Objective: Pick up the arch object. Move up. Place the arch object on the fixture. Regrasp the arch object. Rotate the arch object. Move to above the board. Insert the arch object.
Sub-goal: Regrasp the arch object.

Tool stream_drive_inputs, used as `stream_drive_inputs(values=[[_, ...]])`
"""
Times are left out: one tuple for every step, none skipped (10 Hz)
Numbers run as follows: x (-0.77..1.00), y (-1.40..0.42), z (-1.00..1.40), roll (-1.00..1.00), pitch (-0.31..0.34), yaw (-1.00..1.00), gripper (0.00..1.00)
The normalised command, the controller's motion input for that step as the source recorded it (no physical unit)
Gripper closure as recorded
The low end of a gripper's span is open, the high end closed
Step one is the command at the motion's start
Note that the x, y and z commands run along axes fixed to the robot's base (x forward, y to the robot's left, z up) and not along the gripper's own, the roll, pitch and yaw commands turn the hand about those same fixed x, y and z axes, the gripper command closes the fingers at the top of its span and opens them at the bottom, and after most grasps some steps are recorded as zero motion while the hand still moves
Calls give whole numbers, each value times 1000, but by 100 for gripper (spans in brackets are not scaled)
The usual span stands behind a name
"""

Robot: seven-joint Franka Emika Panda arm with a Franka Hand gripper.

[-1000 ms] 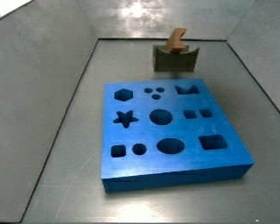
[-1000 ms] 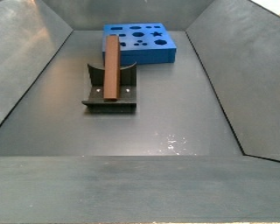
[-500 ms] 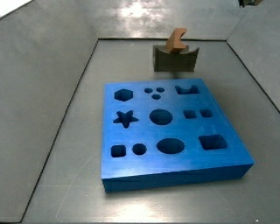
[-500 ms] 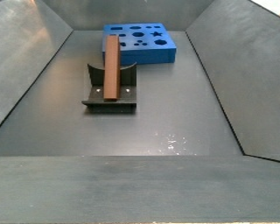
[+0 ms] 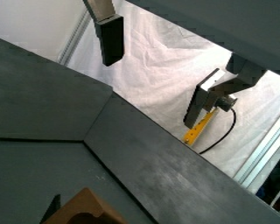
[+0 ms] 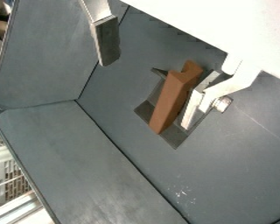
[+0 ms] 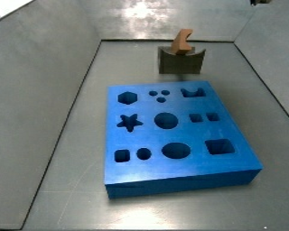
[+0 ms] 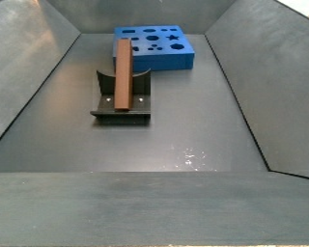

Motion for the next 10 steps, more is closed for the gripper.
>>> stream_drive_inputs(values=[[416, -61, -26, 165, 9, 117, 0], [414, -59, -28, 164, 12, 106, 0], [409, -56, -33, 158, 20, 96, 0], [402, -53, -36, 149, 30, 92, 0], [397, -52, -37, 144, 36, 92, 0], [394, -52, -37, 141, 40, 92, 0], [390, -52, -37, 136, 45, 93, 0], [387, -51, -36, 133, 48, 95, 0], [383, -52, -34, 129, 53, 97, 0], [381, -52, -34, 127, 54, 97, 0]])
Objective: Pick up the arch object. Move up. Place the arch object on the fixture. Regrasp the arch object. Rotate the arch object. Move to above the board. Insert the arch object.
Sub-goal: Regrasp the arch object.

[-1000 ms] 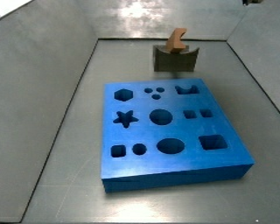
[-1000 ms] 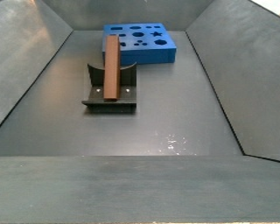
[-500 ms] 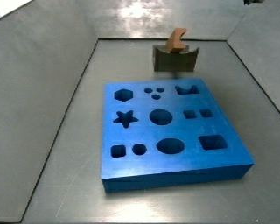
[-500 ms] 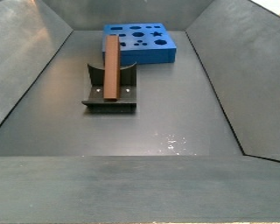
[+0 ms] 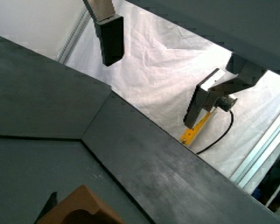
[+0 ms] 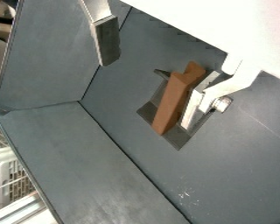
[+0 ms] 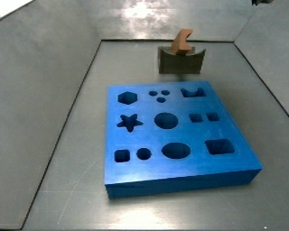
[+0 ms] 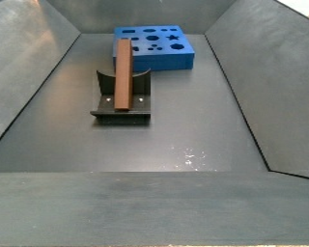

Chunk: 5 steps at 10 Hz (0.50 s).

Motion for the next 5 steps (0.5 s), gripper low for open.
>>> stream_drive_inputs(values=[[379, -50, -33, 127, 56, 98, 0], [378, -50, -32, 127, 57, 99, 0], [378, -50, -32, 126, 57, 99, 0], [377, -49, -31, 126, 58, 99, 0], [376, -49, -31, 125, 59, 100, 0]])
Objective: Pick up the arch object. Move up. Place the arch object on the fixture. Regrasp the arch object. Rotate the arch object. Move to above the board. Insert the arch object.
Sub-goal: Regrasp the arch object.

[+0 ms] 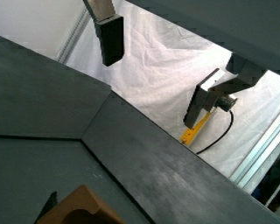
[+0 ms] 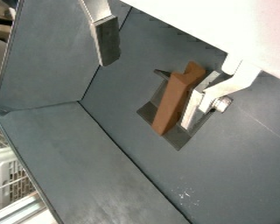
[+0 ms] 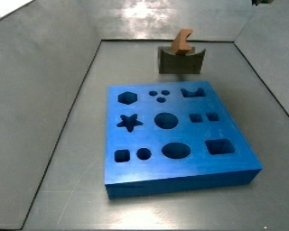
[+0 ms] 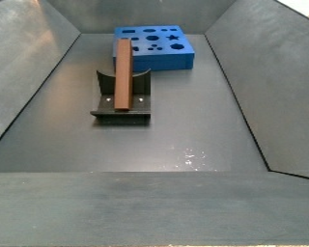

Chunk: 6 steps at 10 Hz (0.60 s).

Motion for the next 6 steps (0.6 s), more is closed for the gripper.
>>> stream_drive_inputs(values=[[376, -49, -31, 125, 59, 100, 0], [375, -49, -30, 125, 59, 100, 0], [375, -49, -30, 125, 59, 100, 0], [375, -48, -30, 125, 60, 100, 0], [374, -48, -30, 125, 60, 100, 0], [374, -48, -30, 125, 60, 100, 0]])
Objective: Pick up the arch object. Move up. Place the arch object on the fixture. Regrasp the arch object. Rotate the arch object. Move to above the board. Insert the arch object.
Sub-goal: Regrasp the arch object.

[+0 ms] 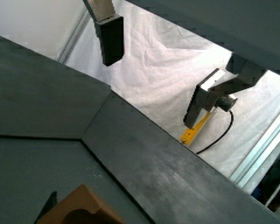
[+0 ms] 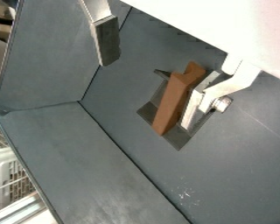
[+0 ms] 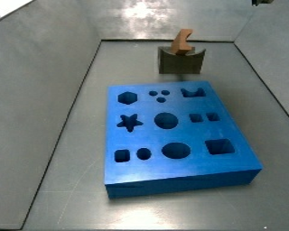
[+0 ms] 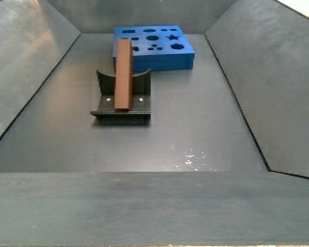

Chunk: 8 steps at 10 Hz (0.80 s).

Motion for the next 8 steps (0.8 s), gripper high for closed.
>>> stream_drive_inputs(values=[[146, 46, -1000, 103, -39, 141, 0], [147, 47, -1000, 107, -41, 145, 0], [152, 41, -1000, 104, -56, 127, 0], [154, 33, -1000, 86, -53, 93, 0], [153, 28, -1000, 77, -45, 68, 0], [150, 21, -1000, 74, -42, 51, 0], [157, 17, -1000, 69, -43, 40, 0], [164, 13, -1000, 58, -26, 28, 0]])
